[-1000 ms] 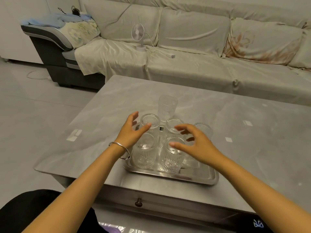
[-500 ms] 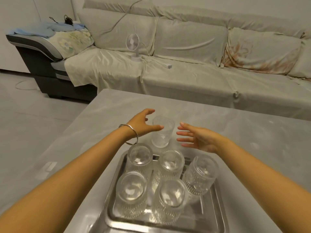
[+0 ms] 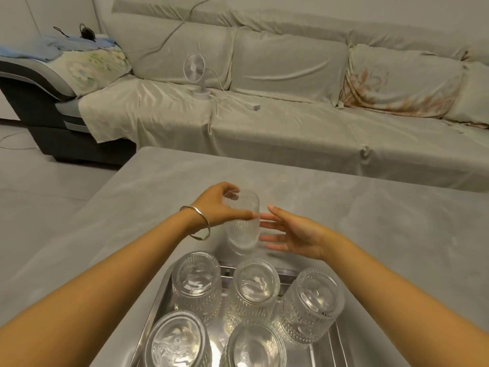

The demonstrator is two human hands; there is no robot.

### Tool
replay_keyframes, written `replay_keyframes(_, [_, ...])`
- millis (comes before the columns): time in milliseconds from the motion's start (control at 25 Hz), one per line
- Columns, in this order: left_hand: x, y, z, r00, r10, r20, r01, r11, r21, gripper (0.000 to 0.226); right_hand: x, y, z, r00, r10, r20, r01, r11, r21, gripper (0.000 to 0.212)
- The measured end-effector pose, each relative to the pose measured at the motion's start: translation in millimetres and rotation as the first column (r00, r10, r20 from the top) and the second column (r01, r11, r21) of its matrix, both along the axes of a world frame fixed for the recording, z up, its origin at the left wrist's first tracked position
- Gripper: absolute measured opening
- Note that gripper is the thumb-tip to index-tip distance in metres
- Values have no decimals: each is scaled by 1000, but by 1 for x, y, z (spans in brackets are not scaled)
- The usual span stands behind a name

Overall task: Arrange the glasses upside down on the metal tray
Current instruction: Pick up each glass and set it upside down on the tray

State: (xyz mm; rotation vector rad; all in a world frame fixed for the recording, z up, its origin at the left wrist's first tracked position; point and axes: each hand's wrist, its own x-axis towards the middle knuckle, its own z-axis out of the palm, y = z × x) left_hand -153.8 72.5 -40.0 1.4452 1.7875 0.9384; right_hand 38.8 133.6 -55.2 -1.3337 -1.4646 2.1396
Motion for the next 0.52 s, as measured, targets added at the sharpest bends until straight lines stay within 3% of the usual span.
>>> replay_keyframes(80, [3,-9,15,956,134,262,-160,984,82,69,4,-6,10,997,-68,-40,68,998,-3,61])
replay_keyframes(200, [18,-25,42,758,152,634,-286,951,114,67,9,-29,36,958,-139,-249,105,984,-144,79])
replay_keyframes(240, [26,-32,48,730,124,673,-283,950,133,67,9,-40,45,934,-155,-322,106,981,-162,77])
replay_keyframes(320, [43,-51,60,757,69,650,-246,952,185,67,10,-59,59,894,-191,-404,154,981,-122,59])
replay_keyframes(520, [68,-104,82,860,-82,503,-51,968,245,56,42,-102,92,905,-177,-388,268,943,195,52])
